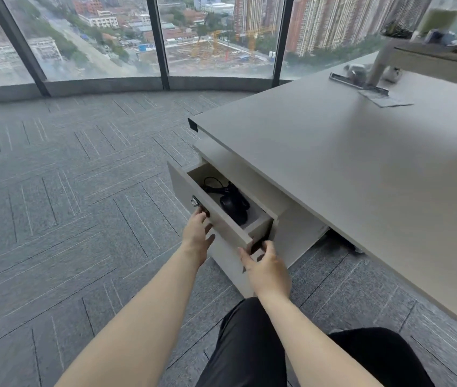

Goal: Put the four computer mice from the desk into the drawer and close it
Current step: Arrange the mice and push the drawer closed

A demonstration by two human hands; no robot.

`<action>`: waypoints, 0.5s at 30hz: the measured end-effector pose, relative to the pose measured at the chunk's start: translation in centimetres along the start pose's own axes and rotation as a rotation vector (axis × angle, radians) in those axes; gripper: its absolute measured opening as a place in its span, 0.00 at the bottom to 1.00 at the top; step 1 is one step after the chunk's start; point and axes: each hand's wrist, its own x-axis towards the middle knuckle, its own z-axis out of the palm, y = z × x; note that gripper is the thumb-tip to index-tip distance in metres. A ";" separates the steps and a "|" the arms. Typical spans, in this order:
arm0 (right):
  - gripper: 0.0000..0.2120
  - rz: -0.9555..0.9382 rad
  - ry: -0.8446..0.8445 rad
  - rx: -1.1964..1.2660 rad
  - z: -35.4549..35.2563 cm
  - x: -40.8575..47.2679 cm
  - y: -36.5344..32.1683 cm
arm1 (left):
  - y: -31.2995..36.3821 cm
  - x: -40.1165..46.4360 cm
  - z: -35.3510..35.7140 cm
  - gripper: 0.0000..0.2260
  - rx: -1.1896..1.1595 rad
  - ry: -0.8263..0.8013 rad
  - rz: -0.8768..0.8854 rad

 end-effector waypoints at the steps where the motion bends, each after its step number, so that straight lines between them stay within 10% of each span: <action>1: 0.38 0.043 0.008 0.019 -0.2 0.6 0.2 | 0.0 0.5 0.9 0.20 0.009 -0.007 -0.004; 15: 0.42 0.201 -0.012 0.191 -2.7 6.4 1.8 | -0.6 4.9 7.5 0.19 -0.017 -0.076 -0.043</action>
